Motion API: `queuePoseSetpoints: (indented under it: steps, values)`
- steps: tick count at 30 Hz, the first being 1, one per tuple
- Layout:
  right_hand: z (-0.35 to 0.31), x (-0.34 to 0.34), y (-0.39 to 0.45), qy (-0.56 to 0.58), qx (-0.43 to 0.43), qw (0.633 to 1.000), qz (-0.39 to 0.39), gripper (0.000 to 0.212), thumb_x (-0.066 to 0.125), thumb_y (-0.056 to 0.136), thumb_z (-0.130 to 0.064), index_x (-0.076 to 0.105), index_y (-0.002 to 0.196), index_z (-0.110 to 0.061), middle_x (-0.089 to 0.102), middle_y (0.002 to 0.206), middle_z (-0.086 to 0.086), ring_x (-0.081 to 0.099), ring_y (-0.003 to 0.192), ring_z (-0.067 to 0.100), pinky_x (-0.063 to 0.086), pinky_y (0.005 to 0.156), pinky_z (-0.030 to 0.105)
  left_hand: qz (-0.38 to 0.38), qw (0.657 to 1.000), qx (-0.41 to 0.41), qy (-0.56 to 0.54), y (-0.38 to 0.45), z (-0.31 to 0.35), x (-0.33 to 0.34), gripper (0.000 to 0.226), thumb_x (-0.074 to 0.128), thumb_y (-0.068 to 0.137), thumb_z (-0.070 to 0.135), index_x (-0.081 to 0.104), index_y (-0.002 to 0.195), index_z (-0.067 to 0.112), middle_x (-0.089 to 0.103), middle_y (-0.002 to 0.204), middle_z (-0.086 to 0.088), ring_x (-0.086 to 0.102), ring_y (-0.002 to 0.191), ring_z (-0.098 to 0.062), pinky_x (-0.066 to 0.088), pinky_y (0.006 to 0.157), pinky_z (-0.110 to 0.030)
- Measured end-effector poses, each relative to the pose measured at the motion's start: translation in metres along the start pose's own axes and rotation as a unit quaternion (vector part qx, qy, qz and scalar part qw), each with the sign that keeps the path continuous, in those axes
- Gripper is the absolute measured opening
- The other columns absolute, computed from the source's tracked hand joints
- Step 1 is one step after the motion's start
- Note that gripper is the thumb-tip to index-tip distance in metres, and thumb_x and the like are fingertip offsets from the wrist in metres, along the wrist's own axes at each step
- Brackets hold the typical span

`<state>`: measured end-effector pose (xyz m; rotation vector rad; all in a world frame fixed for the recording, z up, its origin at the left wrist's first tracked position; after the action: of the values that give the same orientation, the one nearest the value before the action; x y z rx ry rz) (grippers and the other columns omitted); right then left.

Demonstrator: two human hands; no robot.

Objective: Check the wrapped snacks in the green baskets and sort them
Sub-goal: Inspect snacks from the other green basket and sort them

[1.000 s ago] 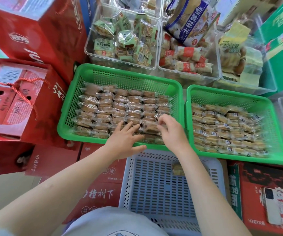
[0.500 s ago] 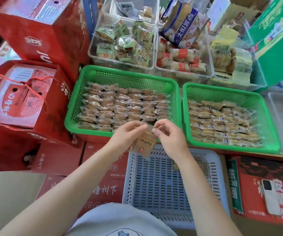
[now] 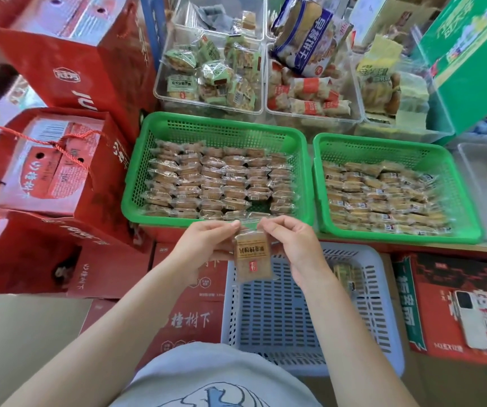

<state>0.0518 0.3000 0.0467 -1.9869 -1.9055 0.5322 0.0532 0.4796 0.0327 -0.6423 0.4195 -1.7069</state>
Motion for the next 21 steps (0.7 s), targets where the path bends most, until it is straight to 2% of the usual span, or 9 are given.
queuePoseSetpoints:
  steps: [3,5,7,11,13,15,19,21]
  values:
    - [0.001,0.004,-0.002,0.009,0.013,1.000,0.008,0.019,0.068,0.094,-0.023,0.067,0.078,-0.011,0.068,0.070,0.002,0.063,0.064,0.015,0.050,0.058,0.025,-0.029,0.999,-0.003,0.016,-0.005,0.002,0.000,0.036,0.065,0.091,0.041,0.070,0.101,0.007,0.076,0.100,-0.017,0.074,0.090,-0.030,0.059,0.068,-0.032]
    - [0.001,0.006,-0.002,0.011,0.013,1.000,0.015,0.020,0.069,0.094,-0.025,0.068,0.078,-0.013,0.068,0.070,0.002,0.062,0.063,0.014,0.050,0.056,0.025,-0.050,0.998,0.008,0.048,-0.008,0.003,0.003,0.031,0.072,0.089,0.031,0.066,0.109,0.008,0.077,0.101,-0.011,0.075,0.092,-0.026,0.061,0.069,-0.032]
    - [0.004,0.007,-0.002,0.014,0.010,1.000,0.016,0.020,0.068,0.094,-0.030,0.070,0.081,-0.015,0.069,0.073,0.001,0.063,0.066,0.014,0.051,0.058,0.025,-0.034,0.998,0.016,0.049,-0.009,0.003,0.004,0.028,0.077,0.087,0.016,0.065,0.112,0.009,0.078,0.101,-0.007,0.076,0.092,-0.023,0.062,0.070,-0.033]
    - [0.010,0.006,0.001,0.015,0.019,1.000,0.008,0.026,0.067,0.093,-0.039,0.069,0.105,-0.016,0.074,0.095,0.005,0.069,0.090,0.024,0.056,0.086,0.040,0.038,0.997,0.023,-0.062,-0.006,0.000,-0.006,0.040,0.079,0.083,0.008,0.060,0.118,0.009,0.074,0.112,-0.017,0.075,0.095,-0.027,0.062,0.076,-0.040]
    - [0.014,0.005,0.001,0.026,0.035,0.999,-0.008,0.025,0.067,0.095,-0.031,0.067,0.109,-0.010,0.075,0.099,0.009,0.071,0.091,0.024,0.057,0.087,0.039,0.058,0.989,0.034,-0.129,-0.005,0.000,-0.011,0.044,0.077,0.084,0.004,0.057,0.123,0.013,0.072,0.113,-0.017,0.075,0.096,-0.028,0.062,0.075,-0.037]
    - [0.015,0.006,-0.001,0.033,0.043,0.998,-0.020,0.015,0.064,0.097,-0.018,0.067,0.107,-0.007,0.075,0.099,0.011,0.072,0.085,0.021,0.058,0.081,0.036,0.061,0.984,0.043,-0.160,-0.005,0.003,-0.013,0.048,0.073,0.086,0.000,0.056,0.128,0.015,0.071,0.113,-0.016,0.075,0.094,-0.028,0.062,0.073,-0.033]
    - [0.014,0.009,0.000,0.022,0.018,0.999,0.021,0.004,0.065,0.096,-0.009,0.069,0.096,-0.008,0.075,0.089,0.007,0.069,0.080,0.019,0.058,0.076,0.034,0.043,0.985,0.044,-0.163,-0.006,0.002,-0.015,0.057,0.071,0.086,-0.003,0.052,0.135,0.016,0.066,0.122,-0.021,0.075,0.095,-0.028,0.061,0.074,-0.033]
    - [0.012,0.011,0.001,0.003,0.007,0.999,0.042,0.006,0.065,0.095,-0.009,0.069,0.092,-0.009,0.074,0.086,0.005,0.069,0.079,0.018,0.059,0.077,0.034,0.033,0.985,0.038,-0.164,-0.005,0.000,-0.016,0.061,0.073,0.084,-0.005,0.051,0.137,0.015,0.063,0.126,-0.024,0.074,0.097,-0.031,0.061,0.076,-0.033]
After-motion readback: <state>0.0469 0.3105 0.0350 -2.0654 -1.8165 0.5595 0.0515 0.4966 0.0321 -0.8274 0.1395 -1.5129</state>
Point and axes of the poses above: each hand's wrist, its own y-axis towards the middle knuckle, its own x-axis out of the palm, z = x × y, the point moved 2 cm from there along y, towards the middle knuckle
